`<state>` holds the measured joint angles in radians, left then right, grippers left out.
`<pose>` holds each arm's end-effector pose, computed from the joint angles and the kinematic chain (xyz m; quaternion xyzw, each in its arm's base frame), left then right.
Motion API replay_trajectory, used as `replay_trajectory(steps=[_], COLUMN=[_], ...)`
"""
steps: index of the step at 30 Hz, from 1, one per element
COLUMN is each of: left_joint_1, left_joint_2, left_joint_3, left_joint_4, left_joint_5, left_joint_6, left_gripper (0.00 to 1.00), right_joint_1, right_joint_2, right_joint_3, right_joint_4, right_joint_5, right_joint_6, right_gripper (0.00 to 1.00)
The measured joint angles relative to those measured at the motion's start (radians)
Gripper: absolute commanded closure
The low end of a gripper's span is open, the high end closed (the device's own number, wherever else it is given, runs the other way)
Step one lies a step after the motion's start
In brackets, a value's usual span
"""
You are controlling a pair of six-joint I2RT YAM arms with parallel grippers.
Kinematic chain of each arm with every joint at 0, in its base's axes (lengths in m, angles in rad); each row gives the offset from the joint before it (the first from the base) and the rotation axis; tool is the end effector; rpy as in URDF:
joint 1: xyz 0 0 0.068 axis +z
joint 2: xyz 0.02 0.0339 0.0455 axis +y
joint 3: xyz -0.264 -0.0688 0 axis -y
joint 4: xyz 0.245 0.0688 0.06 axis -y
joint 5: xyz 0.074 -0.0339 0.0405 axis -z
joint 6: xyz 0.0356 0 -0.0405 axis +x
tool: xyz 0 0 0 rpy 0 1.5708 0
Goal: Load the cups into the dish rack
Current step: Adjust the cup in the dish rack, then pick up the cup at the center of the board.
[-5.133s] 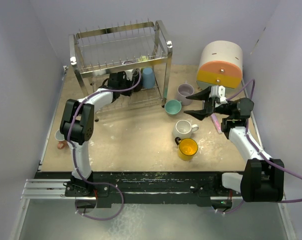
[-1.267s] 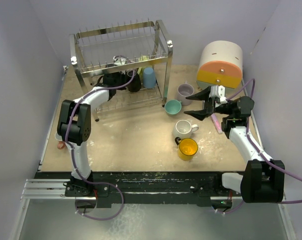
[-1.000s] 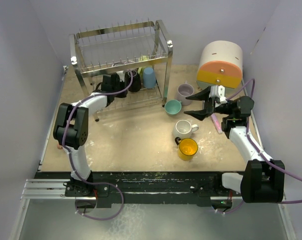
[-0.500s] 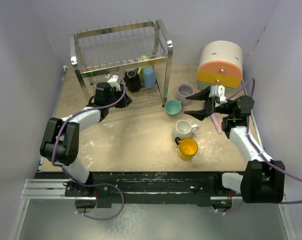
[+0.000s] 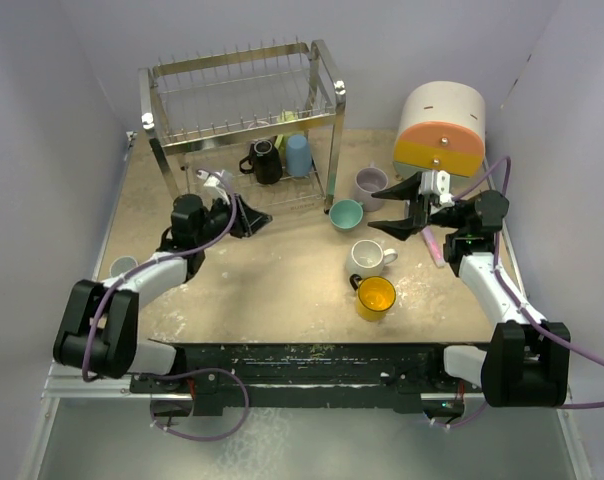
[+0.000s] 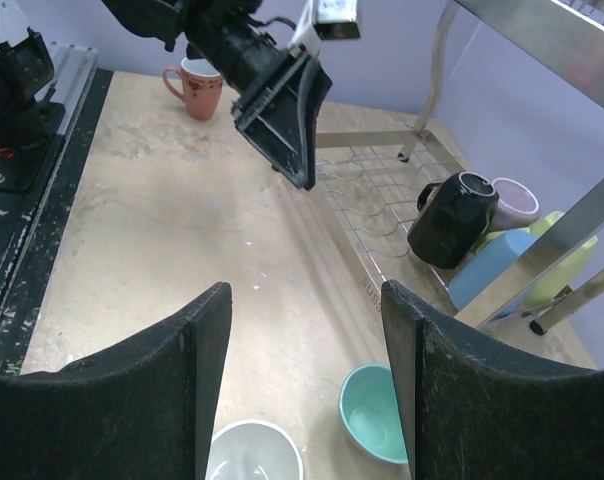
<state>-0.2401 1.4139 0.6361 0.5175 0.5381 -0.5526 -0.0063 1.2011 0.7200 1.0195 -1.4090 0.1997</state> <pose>0.2836 -0.0882 0.2182 0.0411 0.7803 -0.4212 0.4605 0.2382 0.0336 0.3404 -0.5216 0.4320 0.3822 0.6287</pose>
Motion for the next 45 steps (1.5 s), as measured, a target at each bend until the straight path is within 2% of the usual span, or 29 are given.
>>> replay_trajectory(steps=[10, 16, 19, 26, 28, 29, 31, 32, 34, 35, 40, 42, 45], left_joint_1=[0.000, 0.000, 0.000, 0.000, 0.000, 0.000, 0.000, 0.000, 0.000, 0.000, -0.017, -0.035, -0.062], left_joint_2=[-0.229, -0.340, -0.384, -0.449, -0.451, -0.451, -0.449, -0.448, -0.448, -0.449, -0.469, -0.482, -0.495], left_joint_3=[-0.172, -0.286, -0.327, -0.390, -0.410, -0.419, -0.432, -0.433, -0.433, -0.432, -0.412, -0.401, -0.394], left_joint_4=[0.219, 0.367, 0.440, 0.586, 0.616, 0.628, 0.647, 0.648, 0.644, 0.640, 0.550, 0.509, 0.465], left_joint_5=[0.159, 0.180, 0.177, 0.141, 0.129, 0.125, 0.121, 0.122, 0.128, 0.131, 0.146, 0.146, 0.146], left_joint_6=[-0.095, -0.193, -0.249, -0.369, -0.399, -0.410, -0.434, -0.443, -0.460, -0.462, -0.456, -0.446, -0.427], left_gripper=[0.28, 0.13, 0.01, 0.01, 0.01, 0.01, 0.01, 0.01, 0.01, 0.00, 0.00, 0.00, 0.00], right_joint_1=[0.000, 0.000, 0.000, 0.000, 0.000, 0.000, 0.003, 0.007, 0.013, 0.016, 0.024, 0.026, 0.034], right_joint_2=[0.000, 0.000, 0.000, 0.004, 0.003, 0.004, 0.011, 0.024, 0.056, 0.079, 0.111, 0.097, 0.027], right_joint_3=[0.000, 0.006, 0.015, 0.077, 0.118, 0.158, 0.271, 0.357, 0.477, 0.535, 0.528, 0.490, 0.426], right_joint_4=[-0.029, -0.046, -0.065, -0.208, -0.343, -0.471, -0.795, -1.004, -1.312, -1.516, -1.930, -2.001, -1.993], right_joint_5=[0.000, 0.001, 0.002, 0.002, 0.002, 0.008, 0.045, 0.079, 0.126, 0.166, 0.308, 0.375, 0.475], right_joint_6=[-0.013, -0.027, -0.039, -0.094, -0.168, -0.249, -0.509, -0.690, -0.967, -1.153, -1.482, -1.515, -1.477], right_gripper=[0.36, 0.37, 0.37, 0.38, 0.35, 0.34, 0.34, 0.35, 0.02, 0.00, 0.00, 0.00, 0.00])
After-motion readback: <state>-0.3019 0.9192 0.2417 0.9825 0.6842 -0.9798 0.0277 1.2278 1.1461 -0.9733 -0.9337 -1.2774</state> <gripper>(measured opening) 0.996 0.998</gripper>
